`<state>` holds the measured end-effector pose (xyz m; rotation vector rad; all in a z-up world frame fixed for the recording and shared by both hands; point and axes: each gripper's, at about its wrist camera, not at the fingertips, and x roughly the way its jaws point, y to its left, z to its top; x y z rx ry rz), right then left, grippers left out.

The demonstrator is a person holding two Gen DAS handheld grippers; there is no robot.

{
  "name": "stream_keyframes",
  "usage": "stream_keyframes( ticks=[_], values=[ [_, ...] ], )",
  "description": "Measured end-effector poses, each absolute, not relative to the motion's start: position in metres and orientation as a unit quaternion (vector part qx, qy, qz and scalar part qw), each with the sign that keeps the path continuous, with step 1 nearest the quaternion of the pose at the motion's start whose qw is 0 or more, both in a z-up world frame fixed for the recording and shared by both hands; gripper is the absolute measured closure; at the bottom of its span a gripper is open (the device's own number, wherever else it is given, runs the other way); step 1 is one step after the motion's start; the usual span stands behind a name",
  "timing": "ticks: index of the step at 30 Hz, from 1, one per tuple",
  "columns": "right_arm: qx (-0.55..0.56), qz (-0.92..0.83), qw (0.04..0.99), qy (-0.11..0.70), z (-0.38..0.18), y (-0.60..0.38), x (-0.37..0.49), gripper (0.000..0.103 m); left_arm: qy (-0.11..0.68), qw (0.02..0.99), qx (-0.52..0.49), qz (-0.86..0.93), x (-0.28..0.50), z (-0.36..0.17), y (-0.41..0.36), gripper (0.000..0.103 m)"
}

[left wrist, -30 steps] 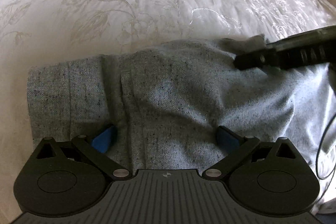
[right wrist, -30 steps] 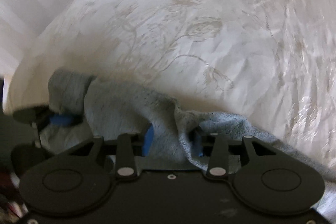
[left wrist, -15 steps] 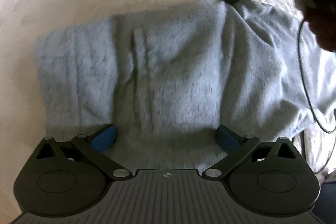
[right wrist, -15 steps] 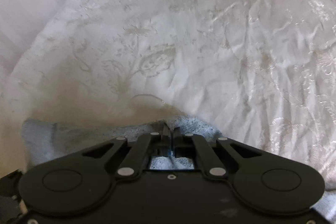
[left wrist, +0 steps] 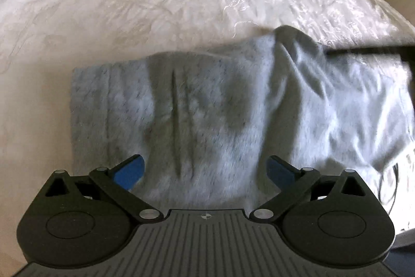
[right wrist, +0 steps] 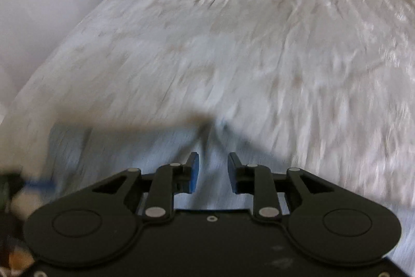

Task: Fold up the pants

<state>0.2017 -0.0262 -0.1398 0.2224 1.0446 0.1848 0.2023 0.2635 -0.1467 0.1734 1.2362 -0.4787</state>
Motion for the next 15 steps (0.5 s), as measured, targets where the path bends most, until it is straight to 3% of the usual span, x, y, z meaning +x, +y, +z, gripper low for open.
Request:
stream_keyframes(
  ticks=[7, 15],
  values=[
    [0.091, 0.122, 0.782, 0.604, -0.194, 0.007, 0.129, 0.076, 0.62, 0.749, 0.122, -0.202, 0.195, -0.182, 0.257, 0.001],
    [0.131, 0.117, 0.781, 0.599, -0.19, -0.003, 0.099, 0.079, 0.593, 0.768, 0.072, -0.232, 0.201, -0.145, 0.204, 0.001]
  ],
)
